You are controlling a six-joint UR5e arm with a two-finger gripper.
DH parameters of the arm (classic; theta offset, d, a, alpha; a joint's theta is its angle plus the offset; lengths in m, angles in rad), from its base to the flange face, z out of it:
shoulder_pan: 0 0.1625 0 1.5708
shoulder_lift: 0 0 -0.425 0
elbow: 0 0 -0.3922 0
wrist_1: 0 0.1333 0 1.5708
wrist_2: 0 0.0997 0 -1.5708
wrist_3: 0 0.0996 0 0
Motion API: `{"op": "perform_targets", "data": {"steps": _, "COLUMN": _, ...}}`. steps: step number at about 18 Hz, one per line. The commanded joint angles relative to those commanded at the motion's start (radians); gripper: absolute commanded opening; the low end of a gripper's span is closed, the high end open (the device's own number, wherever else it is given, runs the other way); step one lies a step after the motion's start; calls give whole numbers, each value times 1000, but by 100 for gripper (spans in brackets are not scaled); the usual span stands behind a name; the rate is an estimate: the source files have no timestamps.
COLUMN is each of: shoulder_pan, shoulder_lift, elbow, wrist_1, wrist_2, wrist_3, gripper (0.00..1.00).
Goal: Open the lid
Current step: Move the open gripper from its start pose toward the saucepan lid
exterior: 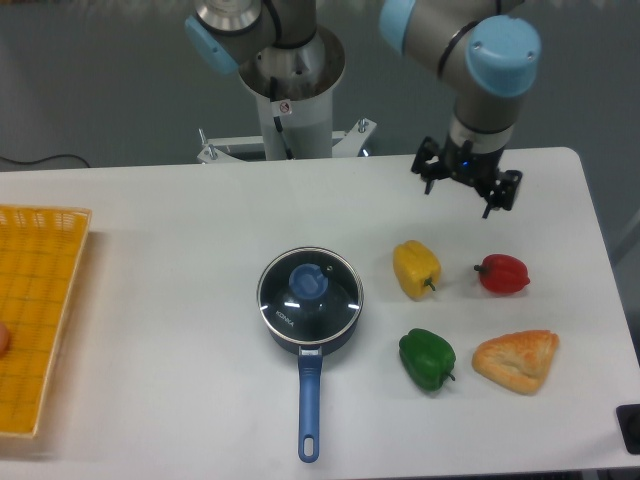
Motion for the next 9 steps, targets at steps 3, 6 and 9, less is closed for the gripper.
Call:
{"op": "perform_targets", "data": {"steps": 3, "shoulder_pan": -41, "shoulder_lift": 14, "elbow": -37, "wrist_1": 26, "wrist_2": 0, "wrist_3": -54, "gripper": 100}}
{"op": "perform_targets", "data": {"steps": 6, "shoulder_pan": -94, "shoulder_lift": 26, "elbow": -52, "wrist_1": 29, "wrist_2": 1, "wrist_3": -117, "gripper": 100}}
{"op": "perform_targets", "data": {"steps": 9, "shoulder_pan": -123, "shoulder_lift": 54, "elbow": -94, "wrist_1": 31, "wrist_2": -2, "wrist_3": -150, "gripper": 100}}
